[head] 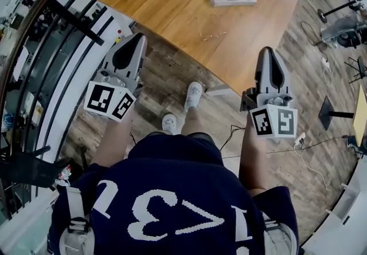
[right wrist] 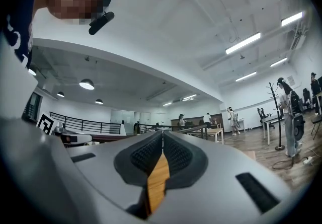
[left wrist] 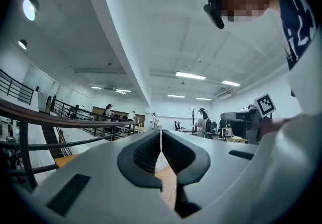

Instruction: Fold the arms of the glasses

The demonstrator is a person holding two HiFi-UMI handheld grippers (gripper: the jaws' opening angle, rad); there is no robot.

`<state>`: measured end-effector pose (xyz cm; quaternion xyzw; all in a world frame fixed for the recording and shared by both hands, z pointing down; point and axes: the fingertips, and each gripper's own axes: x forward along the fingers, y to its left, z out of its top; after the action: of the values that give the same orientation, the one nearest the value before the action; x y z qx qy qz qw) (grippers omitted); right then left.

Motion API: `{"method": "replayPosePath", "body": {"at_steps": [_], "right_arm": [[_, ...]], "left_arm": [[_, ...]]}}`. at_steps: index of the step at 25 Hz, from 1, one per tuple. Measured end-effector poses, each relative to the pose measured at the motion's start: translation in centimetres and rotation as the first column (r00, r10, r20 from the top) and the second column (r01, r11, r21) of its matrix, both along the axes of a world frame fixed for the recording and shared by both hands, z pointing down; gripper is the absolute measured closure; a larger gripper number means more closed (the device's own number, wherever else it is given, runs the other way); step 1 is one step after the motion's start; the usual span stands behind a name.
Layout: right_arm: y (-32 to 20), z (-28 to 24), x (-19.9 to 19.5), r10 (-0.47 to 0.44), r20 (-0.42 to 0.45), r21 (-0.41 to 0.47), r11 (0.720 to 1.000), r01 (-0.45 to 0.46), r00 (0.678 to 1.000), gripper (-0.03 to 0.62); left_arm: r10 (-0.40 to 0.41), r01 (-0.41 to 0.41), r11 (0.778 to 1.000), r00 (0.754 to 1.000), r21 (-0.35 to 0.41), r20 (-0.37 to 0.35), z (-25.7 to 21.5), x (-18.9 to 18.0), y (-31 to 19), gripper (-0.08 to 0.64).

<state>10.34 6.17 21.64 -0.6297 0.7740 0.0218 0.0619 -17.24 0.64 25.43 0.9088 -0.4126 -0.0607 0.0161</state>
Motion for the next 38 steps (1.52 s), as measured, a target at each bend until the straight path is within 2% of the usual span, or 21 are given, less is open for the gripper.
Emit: {"method": "replayPosePath", "body": {"at_steps": [5, 9, 13, 16, 22, 26, 29, 33, 38], "right_arm": [[-6.5, -1.7, 1.2, -0.059, -0.017, 0.040, 0.997, 0.059, 0.998, 0.566], [-12.4, -3.4, 2.6, -0.119, -0.047, 0.055, 0.991, 0.121, 0.992, 0.566], [-17.5, -3.3, 5.2, -0.163, -0.034, 0.048, 0.985, 0.164, 0.986, 0.566], [-19.9, -1.6, 6.5, -0.190, -0.008, 0.024, 0.981, 0.191, 0.982, 0.566], [-23.0, 1.0, 7.5, -0.192, 0.014, -0.036, 0.981, 0.192, 0.981, 0.565], [-24.4, 3.3, 7.6, -0.182, 0.021, -0.100, 0.978, 0.183, 0.983, 0.566], [-25.5, 6.0, 7.5, -0.179, -0.008, -0.175, 0.969, 0.175, 0.984, 0.565], [-26.7, 10.8, 6.9, -0.199, -0.051, -0.305, 0.936, 0.174, 0.979, 0.565], [-27.5, 18.3, 5.6, -0.265, -0.058, -0.482, 0.852, 0.205, 0.963, 0.565]], "left_arm": [[-0.047, 0.047, 0.999, 0.999, 0.019, -0.006, -0.8, 1.4, -4.6, 0.540], [-0.073, 0.074, 0.997, 0.997, 0.018, -0.033, -1.3, 4.6, -9.4, 0.540], [-0.103, 0.104, 0.995, 0.994, 0.010, -0.030, -1.4, 7.4, -13.5, 0.540], [-0.132, 0.132, 0.991, 0.991, -0.003, -0.025, -0.9, 8.2, -15.2, 0.540], [-0.154, 0.153, 0.987, 0.988, -0.048, -0.016, 0.7, 9.1, -18.1, 0.540], [-0.112, 0.110, 0.989, 0.994, -0.100, -0.015, 2.9, 9.9, -19.6, 0.540], [-0.072, 0.071, 0.985, 0.997, -0.160, 0.002, 5.6, 10.6, -20.6, 0.540], [-0.032, 0.039, 0.963, 0.999, -0.267, 0.028, 10.4, 11.2, -21.2, 0.540], [0.019, -0.002, 0.921, 0.999, -0.391, 0.040, 16.5, 12.2, -20.9, 0.538]]}}
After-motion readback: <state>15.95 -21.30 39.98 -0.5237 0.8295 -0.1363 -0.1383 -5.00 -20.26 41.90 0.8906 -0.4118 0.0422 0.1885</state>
